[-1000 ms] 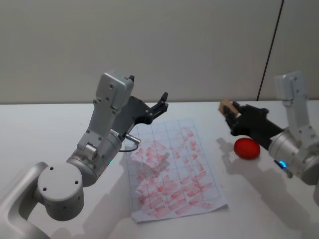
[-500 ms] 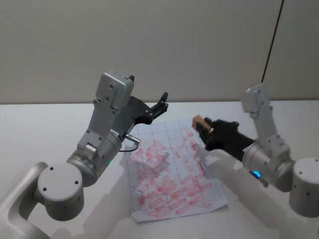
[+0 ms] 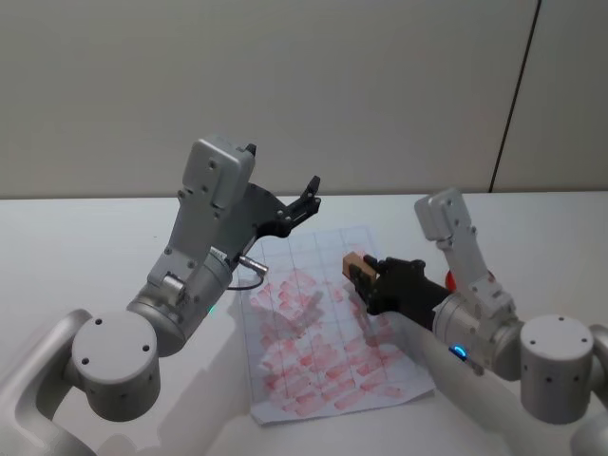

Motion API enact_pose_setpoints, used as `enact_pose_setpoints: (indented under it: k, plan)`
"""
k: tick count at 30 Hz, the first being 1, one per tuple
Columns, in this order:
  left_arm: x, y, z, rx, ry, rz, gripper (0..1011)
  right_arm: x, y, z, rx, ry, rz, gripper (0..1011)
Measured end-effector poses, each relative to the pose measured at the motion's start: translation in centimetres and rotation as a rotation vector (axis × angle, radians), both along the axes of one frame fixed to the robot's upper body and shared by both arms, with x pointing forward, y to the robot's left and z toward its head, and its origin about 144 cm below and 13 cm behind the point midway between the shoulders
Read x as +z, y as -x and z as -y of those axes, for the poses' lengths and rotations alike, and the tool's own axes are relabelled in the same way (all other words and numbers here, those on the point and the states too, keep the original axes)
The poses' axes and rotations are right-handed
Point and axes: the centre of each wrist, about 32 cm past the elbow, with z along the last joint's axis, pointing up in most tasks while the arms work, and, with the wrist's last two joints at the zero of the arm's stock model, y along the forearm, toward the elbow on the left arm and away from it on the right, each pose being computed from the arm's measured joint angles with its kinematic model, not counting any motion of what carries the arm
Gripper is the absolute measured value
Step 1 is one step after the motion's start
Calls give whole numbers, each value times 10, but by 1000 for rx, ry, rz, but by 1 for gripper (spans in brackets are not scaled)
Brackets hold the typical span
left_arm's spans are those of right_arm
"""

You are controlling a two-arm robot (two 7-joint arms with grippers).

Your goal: Use the one hand to pick up the stamp and affix it onto the A4 paper.

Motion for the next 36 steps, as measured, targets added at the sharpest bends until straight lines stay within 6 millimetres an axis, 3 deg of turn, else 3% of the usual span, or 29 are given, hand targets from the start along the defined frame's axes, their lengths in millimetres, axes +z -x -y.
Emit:
enact_pose_setpoints:
  k: [16,36]
  plan:
    - [0,0,0,0,0,0,1001,-21,-4,-7,18,25,-34,225]
    - [0,0,0,0,0,0,1001,-33,-3,-4,13,50,-61,224]
